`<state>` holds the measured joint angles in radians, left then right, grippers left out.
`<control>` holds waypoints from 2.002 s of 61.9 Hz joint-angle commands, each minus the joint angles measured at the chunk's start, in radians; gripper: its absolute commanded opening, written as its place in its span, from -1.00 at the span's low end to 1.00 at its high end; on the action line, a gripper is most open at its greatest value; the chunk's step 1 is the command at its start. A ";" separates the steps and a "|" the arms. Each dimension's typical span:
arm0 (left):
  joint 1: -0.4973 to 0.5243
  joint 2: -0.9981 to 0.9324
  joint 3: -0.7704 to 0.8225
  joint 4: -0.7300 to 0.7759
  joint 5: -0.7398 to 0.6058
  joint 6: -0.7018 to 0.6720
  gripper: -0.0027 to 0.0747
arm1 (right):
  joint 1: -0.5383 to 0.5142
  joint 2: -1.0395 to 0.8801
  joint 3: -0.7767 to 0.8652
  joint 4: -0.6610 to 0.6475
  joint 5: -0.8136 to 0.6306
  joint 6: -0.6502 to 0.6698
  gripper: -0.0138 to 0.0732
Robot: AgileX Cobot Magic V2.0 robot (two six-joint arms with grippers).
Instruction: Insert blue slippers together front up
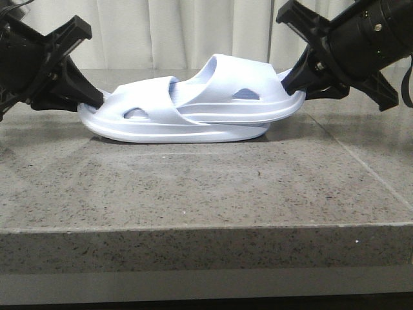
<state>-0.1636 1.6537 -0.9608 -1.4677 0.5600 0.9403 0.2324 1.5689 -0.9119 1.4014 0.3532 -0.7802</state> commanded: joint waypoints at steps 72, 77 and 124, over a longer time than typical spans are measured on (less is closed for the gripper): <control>-0.012 -0.040 -0.029 -0.035 0.070 0.025 -0.39 | -0.657 -0.319 -0.025 -0.162 0.594 -0.103 0.08; -0.012 -0.050 -0.029 -0.021 0.070 0.025 -0.02 | -0.636 -0.368 -0.025 -0.162 0.606 -0.103 0.08; -0.012 -0.672 0.035 1.451 0.180 -0.949 0.09 | -0.235 -0.793 -0.004 -1.221 0.653 0.648 0.08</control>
<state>-0.1695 1.0678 -0.9332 -0.0655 0.7697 0.0508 -0.0028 0.8177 -0.9033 0.2102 1.0092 -0.1703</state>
